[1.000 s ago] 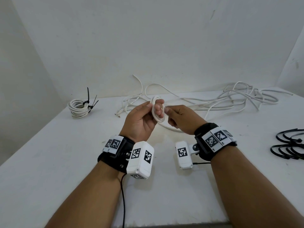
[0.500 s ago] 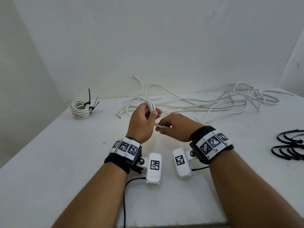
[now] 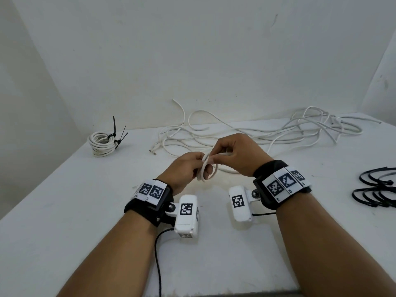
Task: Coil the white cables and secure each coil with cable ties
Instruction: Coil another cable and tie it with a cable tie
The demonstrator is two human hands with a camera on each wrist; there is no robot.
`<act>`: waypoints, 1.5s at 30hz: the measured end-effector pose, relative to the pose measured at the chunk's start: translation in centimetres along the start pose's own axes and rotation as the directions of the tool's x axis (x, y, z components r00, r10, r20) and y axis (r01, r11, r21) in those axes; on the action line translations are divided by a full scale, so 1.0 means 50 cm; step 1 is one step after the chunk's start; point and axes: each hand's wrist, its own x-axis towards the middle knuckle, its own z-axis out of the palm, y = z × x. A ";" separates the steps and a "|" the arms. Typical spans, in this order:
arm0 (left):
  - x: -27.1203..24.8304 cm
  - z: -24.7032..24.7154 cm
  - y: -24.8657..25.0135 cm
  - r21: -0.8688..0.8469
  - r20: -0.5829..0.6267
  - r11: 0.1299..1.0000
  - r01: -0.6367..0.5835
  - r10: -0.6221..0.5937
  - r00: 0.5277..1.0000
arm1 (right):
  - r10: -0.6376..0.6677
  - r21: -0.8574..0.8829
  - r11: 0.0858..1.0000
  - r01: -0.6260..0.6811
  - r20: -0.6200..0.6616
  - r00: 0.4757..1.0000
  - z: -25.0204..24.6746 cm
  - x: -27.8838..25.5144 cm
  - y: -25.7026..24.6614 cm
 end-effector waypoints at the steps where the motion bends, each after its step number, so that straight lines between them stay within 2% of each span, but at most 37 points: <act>1: -0.001 0.002 0.004 -0.087 0.005 0.996 -0.002 0.003 1.000 | -0.006 0.015 1.000 0.006 -0.017 1.000 -0.002 0.000 0.000; 5: -0.009 0.007 0.020 -0.270 0.088 0.963 0.011 0.013 0.996 | -0.043 0.035 0.998 0.045 -0.068 0.997 -0.005 0.002 0.001; 8: -0.005 0.009 0.016 -0.302 0.047 0.953 -0.031 0.047 0.998 | -0.053 0.046 0.997 0.058 -0.114 0.992 0.001 0.001 0.003; 12: -0.010 0.006 0.025 -0.402 0.031 0.913 -0.067 0.086 0.996 | -0.041 0.114 0.991 0.069 -0.237 0.971 -0.006 0.001 0.012; 13: -0.013 0.004 0.028 -0.428 0.019 0.901 -0.078 0.095 0.995 | -0.025 0.124 0.991 0.053 -0.218 0.976 -0.012 -0.001 0.011; 15: -0.014 0.001 0.032 -0.450 0.008 0.886 -0.113 0.130 0.991 | -0.003 0.118 0.993 0.015 -0.103 0.995 -0.020 -0.006 0.010; 18: -0.014 0.003 0.033 -0.450 0.020 0.883 -0.132 0.158 0.987 | -0.023 0.090 0.996 0.020 0.031 0.999 -0.016 -0.008 0.005; 27: -0.011 0.004 0.042 -0.420 -0.036 0.908 -0.009 -0.007 0.999 | -0.054 -0.022 0.998 0.054 -0.044 0.998 -0.003 -0.004 0.011; 34: -0.012 0.014 0.037 -0.205 -0.051 0.977 0.060 -0.072 0.996 | -0.098 -0.069 0.993 0.091 -0.101 0.990 -0.010 0.001 0.015; 36: -0.011 0.018 0.033 -0.199 -0.064 0.979 0.041 -0.055 0.996 | -0.053 -0.001 0.999 0.053 -0.064 0.997 -0.021 -0.003 0.013; 38: -0.008 0.018 0.034 -0.227 -0.105 0.974 0.005 -0.030 0.994 | -0.008 0.114 0.994 0.004 0.030 1.000 -0.026 -0.008 0.010; 40: -0.005 0.020 0.036 -0.281 -0.130 0.960 -0.016 -0.021 0.991 | -0.016 0.079 0.997 0.011 0.075 0.997 -0.022 -0.010 0.008; 42: -0.003 0.021 0.038 -0.318 -0.136 0.948 -0.015 -0.030 0.990 | -0.026 0.014 1.000 0.025 0.051 0.998 -0.017 -0.007 0.005; 45: -0.005 0.021 0.043 -0.331 -0.089 0.944 0.004 -0.035 0.995 | -0.025 0.020 1.000 0.025 0.044 0.999 -0.015 -0.009 0.001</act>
